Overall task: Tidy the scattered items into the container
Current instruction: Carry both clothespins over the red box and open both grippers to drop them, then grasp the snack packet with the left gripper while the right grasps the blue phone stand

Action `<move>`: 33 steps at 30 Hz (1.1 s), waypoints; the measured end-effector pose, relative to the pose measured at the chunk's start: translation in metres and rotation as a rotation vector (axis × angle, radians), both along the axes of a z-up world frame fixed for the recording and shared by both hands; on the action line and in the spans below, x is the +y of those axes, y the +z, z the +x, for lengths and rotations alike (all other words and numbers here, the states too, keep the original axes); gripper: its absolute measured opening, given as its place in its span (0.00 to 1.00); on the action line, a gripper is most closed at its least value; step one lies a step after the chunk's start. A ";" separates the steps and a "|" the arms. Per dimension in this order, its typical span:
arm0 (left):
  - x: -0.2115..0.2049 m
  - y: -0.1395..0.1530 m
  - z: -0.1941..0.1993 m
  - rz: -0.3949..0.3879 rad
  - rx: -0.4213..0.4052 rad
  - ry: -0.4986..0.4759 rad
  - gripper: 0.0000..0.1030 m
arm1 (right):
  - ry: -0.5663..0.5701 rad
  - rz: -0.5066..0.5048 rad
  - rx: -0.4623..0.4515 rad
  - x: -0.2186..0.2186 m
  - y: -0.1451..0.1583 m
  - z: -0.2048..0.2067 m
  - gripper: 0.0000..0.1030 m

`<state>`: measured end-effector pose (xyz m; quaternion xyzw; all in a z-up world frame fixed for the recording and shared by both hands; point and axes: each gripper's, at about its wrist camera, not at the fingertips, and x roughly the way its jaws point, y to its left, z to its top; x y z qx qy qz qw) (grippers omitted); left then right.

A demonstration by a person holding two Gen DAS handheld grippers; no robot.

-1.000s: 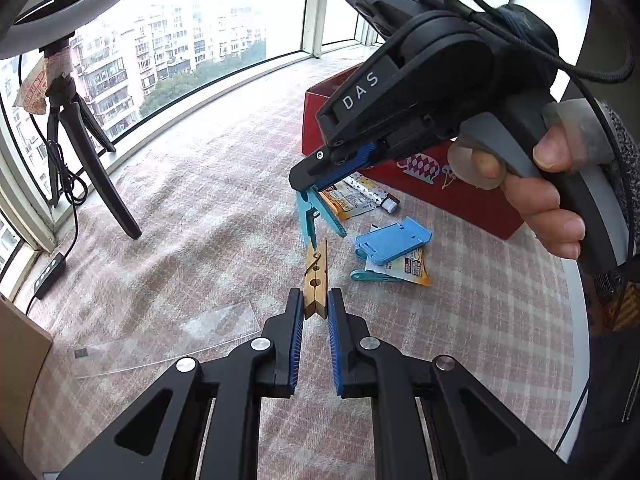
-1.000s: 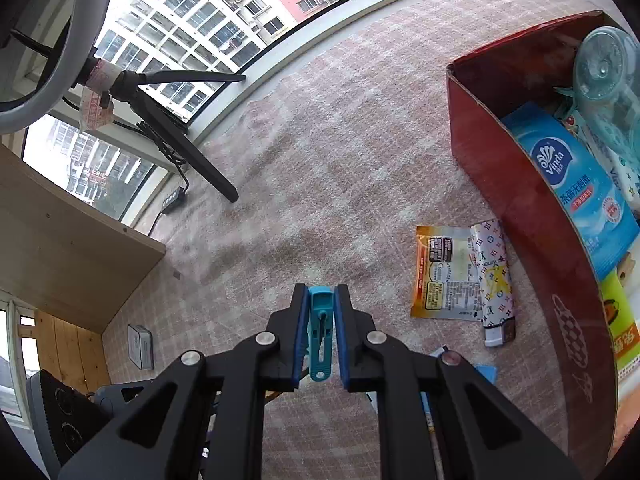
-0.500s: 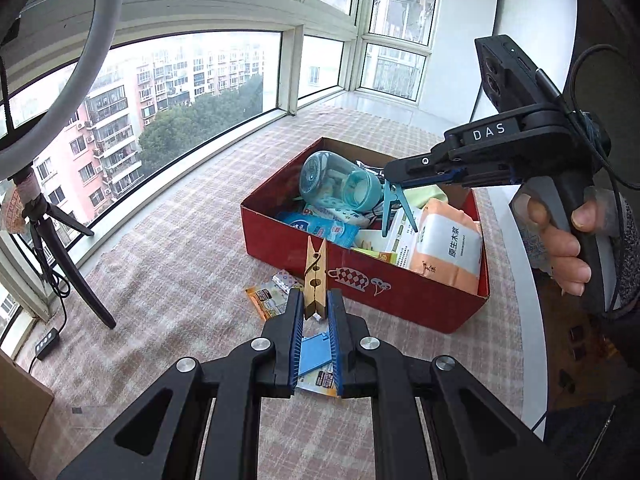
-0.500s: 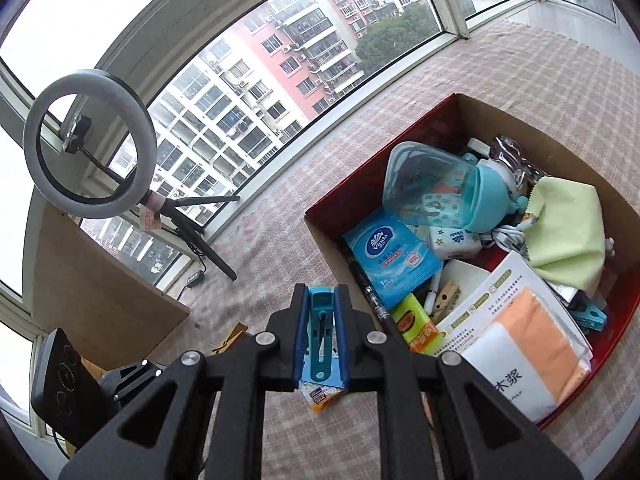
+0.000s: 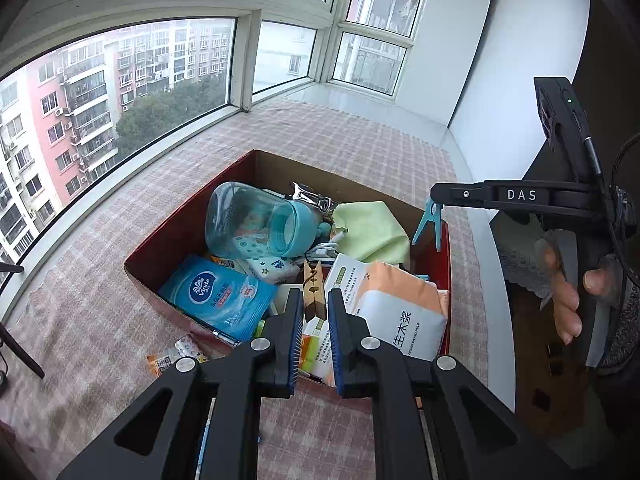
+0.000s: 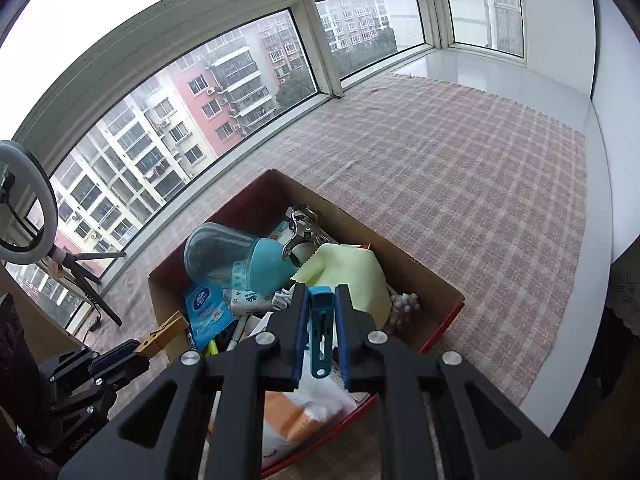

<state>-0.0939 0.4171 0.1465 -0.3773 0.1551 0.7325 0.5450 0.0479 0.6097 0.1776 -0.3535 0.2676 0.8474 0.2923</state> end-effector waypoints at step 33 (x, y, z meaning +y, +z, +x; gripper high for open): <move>-0.219 -0.076 -0.016 -0.134 -0.104 0.258 0.19 | 0.495 -0.065 -0.006 -0.194 -0.042 -0.048 0.60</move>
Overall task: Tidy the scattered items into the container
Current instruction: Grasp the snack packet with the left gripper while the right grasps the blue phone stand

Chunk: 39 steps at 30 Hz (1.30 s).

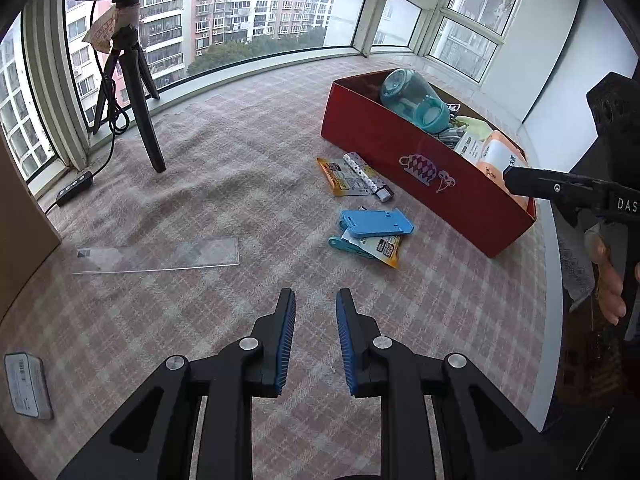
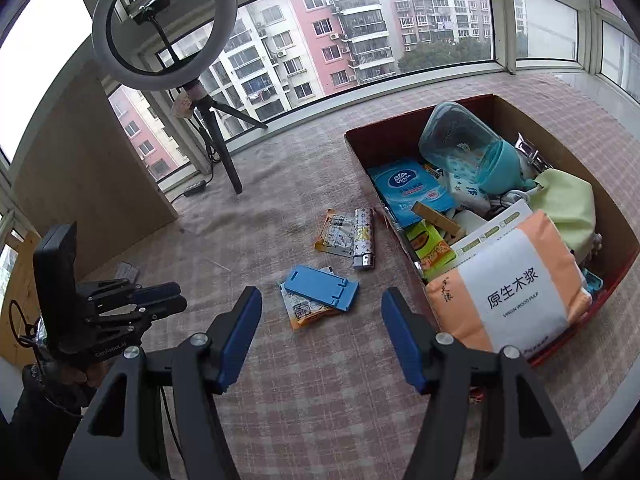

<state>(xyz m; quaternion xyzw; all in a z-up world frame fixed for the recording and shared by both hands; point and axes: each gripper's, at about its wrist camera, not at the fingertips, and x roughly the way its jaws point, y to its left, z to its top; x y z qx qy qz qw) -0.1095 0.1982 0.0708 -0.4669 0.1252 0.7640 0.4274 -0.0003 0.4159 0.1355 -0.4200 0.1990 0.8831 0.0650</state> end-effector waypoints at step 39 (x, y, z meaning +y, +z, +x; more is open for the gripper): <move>0.087 -0.057 0.007 0.048 -0.304 0.140 0.26 | -0.240 -0.182 -0.230 0.023 -0.103 -0.083 0.34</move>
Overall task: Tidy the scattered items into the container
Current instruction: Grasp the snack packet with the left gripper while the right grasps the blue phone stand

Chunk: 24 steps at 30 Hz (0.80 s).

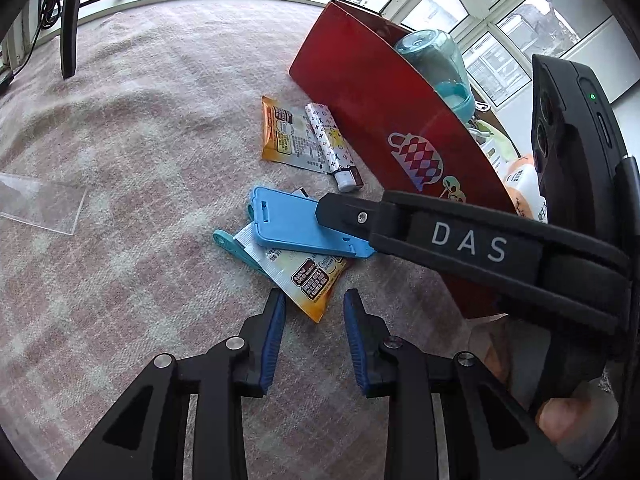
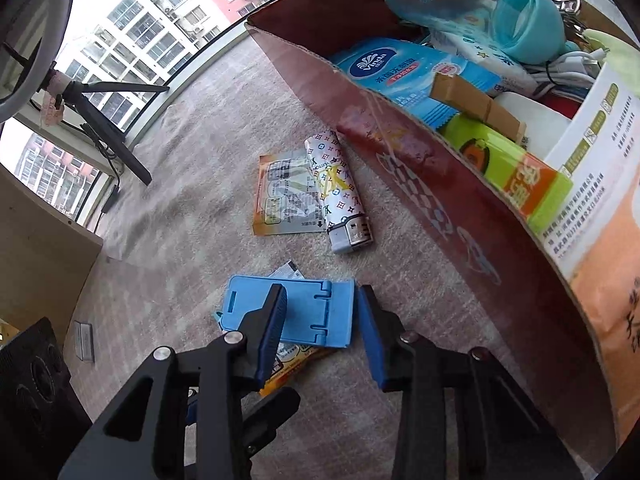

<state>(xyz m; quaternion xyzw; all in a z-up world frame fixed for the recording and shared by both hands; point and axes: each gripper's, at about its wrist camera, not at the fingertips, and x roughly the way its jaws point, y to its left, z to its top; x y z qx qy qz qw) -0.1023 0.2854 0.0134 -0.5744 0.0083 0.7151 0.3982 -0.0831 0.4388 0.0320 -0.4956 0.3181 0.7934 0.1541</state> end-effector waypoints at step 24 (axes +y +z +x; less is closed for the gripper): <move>-0.053 0.024 0.013 0.046 0.044 0.060 0.01 | 0.024 -0.003 0.102 -0.008 0.023 0.010 0.03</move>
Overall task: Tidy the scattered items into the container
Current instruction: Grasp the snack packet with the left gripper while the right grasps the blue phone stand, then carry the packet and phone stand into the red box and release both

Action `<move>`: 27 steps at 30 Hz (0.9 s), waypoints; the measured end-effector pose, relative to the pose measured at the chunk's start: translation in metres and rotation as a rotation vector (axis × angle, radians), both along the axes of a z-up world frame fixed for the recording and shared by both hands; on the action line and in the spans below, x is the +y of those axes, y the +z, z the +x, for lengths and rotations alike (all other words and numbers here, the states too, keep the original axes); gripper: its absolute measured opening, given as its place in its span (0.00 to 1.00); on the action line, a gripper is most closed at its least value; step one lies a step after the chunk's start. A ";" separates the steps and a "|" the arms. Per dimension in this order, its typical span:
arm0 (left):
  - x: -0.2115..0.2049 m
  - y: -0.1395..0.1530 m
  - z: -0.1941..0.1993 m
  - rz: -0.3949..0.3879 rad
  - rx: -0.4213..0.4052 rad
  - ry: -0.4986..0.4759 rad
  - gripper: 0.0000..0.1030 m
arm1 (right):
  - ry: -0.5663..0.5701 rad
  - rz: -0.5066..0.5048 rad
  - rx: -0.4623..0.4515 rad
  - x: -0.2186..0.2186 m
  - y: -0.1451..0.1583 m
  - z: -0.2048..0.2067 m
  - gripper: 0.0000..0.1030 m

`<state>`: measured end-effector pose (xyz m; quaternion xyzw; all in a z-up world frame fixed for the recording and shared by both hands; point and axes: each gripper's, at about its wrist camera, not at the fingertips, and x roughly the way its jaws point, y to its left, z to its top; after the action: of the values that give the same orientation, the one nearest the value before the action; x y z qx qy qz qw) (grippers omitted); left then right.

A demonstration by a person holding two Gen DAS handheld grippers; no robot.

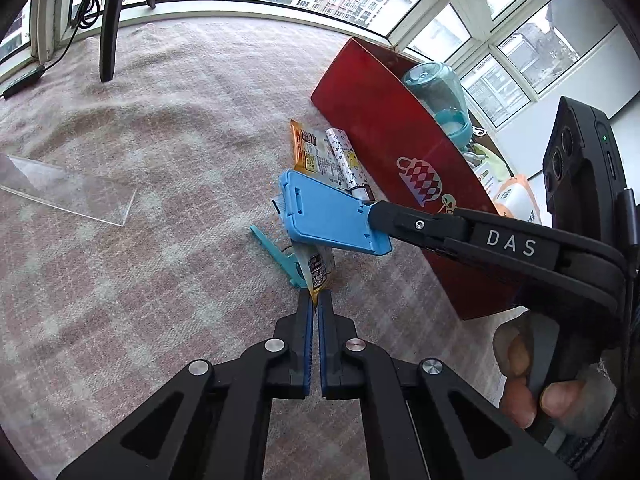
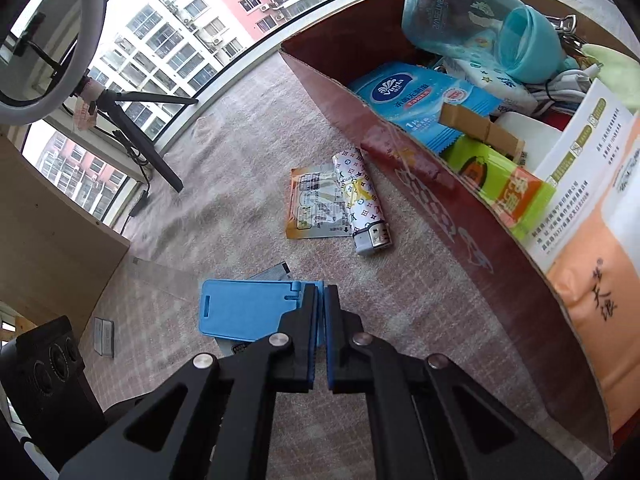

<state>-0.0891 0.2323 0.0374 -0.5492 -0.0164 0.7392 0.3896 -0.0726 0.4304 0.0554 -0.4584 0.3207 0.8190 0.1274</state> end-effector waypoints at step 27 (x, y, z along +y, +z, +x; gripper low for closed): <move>0.024 0.093 -0.018 -0.019 0.249 -0.077 0.01 | 0.031 0.223 0.155 0.024 0.114 0.063 0.03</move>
<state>-0.1075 0.2562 0.1305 -0.4571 0.0600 0.7861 0.4117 -0.0091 0.4545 0.1689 -0.3816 0.2292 0.8845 0.1396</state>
